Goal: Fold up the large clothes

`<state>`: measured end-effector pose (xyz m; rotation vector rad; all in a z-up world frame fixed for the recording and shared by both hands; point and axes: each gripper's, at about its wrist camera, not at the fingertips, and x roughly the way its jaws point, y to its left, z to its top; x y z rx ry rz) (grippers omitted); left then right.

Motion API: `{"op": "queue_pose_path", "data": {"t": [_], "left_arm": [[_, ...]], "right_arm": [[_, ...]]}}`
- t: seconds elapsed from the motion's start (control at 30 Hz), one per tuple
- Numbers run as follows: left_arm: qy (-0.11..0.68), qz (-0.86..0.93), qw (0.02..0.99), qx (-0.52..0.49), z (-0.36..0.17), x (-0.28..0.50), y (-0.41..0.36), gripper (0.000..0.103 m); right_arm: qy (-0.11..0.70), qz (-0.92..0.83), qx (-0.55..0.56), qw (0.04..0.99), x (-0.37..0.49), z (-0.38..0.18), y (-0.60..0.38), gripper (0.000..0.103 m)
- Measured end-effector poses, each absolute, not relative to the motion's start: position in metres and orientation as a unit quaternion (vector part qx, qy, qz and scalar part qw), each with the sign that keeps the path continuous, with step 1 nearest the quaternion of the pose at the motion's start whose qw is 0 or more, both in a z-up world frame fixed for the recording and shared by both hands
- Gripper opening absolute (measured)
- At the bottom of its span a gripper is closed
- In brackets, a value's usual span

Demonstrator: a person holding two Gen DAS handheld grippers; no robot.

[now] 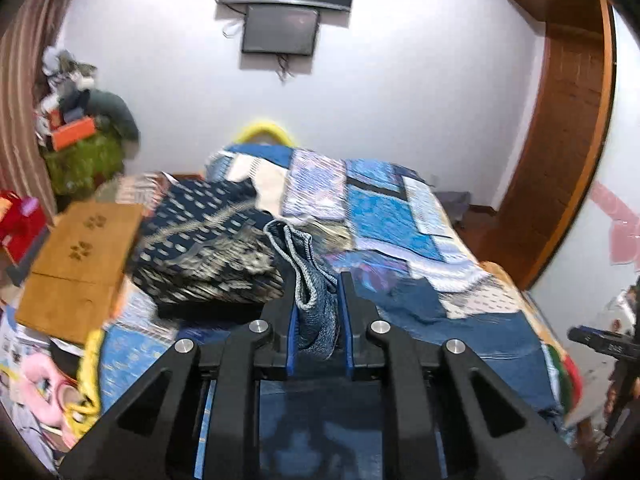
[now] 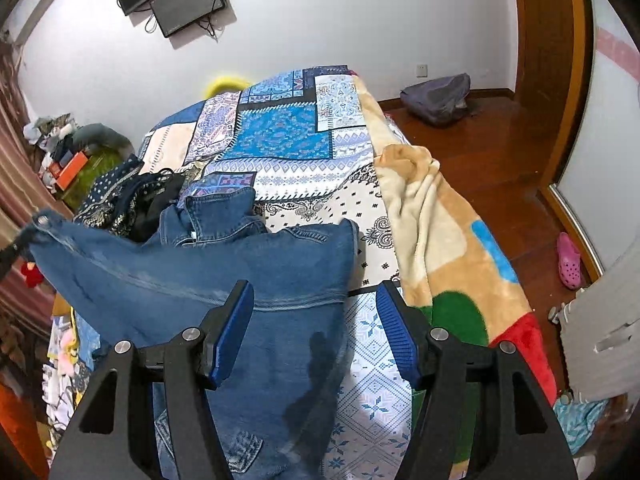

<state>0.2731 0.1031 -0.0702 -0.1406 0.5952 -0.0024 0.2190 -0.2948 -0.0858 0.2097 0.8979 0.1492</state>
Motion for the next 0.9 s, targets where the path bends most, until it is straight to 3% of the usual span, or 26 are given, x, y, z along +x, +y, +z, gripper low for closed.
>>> {"op": "queue_pose_path", "data": {"t": [0.1,0.27,0.33,0.4,0.53,0.9], "left_arm": [[0.326,0.014,0.943,-0.062,-0.097,0.276,0.117,0.017],[0.460,0.036,0.886,-0.037,-0.191,0.285,0.132,0.020],[0.505,0.046,0.861,-0.022,-0.229,0.282,0.133,0.032],[0.525,0.048,0.849,-0.021,-0.252,0.273,0.138,0.044],[0.518,0.057,0.853,-0.025,-0.253,0.260,0.147,0.066],[0.490,0.041,0.868,-0.072,-0.208,0.277,0.189,0.068]], "right_arm": [[0.457,0.078,0.096,0.881,0.222,-0.106,-0.288,0.060],[0.512,0.090,0.105,0.848,0.225,-0.149,-0.277,0.060],[0.519,0.087,0.112,0.843,0.223,-0.160,-0.276,0.061],[0.513,0.085,0.118,0.846,0.218,-0.160,-0.277,0.069],[0.517,0.082,0.120,0.844,0.215,-0.161,-0.278,0.071],[0.512,0.101,0.144,0.841,0.234,-0.145,-0.280,0.071]]}}
